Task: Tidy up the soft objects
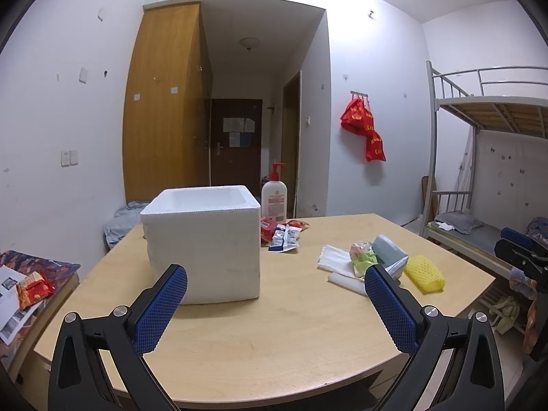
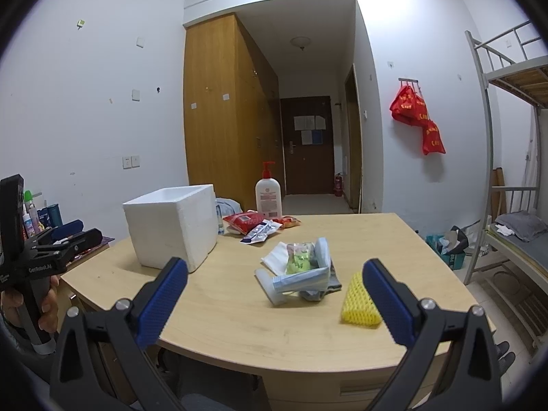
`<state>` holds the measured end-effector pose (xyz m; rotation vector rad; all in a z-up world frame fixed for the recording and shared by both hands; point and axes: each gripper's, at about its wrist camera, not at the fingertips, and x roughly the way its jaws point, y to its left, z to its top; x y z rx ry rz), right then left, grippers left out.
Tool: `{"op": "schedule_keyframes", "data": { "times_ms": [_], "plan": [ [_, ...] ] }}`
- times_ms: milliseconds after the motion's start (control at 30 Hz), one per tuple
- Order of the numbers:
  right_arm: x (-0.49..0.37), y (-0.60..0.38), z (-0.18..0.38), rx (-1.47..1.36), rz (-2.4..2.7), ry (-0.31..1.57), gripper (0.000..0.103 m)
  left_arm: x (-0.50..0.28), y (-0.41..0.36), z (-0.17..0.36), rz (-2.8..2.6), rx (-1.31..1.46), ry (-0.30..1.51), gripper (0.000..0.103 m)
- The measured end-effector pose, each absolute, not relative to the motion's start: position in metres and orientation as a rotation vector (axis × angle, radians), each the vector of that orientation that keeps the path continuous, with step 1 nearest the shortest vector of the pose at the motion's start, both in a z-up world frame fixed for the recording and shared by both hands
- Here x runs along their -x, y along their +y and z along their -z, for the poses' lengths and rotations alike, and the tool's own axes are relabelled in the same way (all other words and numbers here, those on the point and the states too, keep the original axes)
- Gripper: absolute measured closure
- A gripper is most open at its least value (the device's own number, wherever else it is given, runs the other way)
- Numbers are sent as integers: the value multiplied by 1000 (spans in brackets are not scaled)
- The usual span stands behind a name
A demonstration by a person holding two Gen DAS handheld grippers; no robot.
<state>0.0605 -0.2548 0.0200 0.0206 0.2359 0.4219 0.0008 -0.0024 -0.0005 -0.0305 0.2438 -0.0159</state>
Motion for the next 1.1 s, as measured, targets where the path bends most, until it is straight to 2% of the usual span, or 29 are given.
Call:
{"op": "schedule_keyframes", "data": {
  "times_ms": [1100],
  "plan": [
    [-60,-254,-20,-28,-427,237,0,-2,-6,1,17,13,243,0]
  ]
}}
